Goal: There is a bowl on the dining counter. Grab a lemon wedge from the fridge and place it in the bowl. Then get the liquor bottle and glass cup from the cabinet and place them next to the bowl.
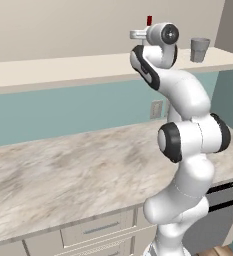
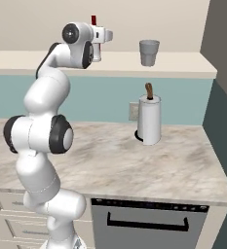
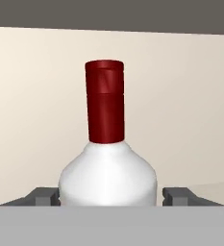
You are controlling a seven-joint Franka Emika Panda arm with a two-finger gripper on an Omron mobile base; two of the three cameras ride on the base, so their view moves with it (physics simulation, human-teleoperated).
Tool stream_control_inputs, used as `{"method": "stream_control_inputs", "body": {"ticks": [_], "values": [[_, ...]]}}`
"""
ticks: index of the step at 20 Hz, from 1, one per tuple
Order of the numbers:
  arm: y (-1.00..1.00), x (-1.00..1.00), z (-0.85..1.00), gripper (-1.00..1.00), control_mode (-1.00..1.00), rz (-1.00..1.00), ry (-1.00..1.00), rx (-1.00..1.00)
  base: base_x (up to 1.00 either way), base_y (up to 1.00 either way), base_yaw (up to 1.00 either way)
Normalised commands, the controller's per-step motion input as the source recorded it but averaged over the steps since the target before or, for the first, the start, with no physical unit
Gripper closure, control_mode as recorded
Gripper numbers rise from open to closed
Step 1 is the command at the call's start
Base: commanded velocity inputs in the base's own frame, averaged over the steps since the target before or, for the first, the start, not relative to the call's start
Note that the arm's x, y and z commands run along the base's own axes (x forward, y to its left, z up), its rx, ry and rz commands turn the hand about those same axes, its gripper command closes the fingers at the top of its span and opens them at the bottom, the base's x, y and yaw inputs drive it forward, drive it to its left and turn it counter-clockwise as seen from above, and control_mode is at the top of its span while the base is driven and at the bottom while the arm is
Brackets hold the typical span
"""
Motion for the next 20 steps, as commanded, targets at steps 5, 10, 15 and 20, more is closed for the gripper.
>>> {"method": "stream_control_inputs", "body": {"ticks": [5,10,15,20], "values": [[0.0,0.02,0.0,1.0,-1.0,0.0,0.01,0.0,0.0,0.0,0.0],[0.0,0.0,0.0,1.0,-1.0,0.0,0.0,0.0,0.0,0.0,0.0],[0.0,-0.05,-0.05,1.0,-1.0,0.0,-0.02,0.0,0.0,0.0,0.0],[0.0,-0.37,-0.14,1.0,-1.0,0.0,-0.1,0.0,0.0,0.0,0.0]]}}
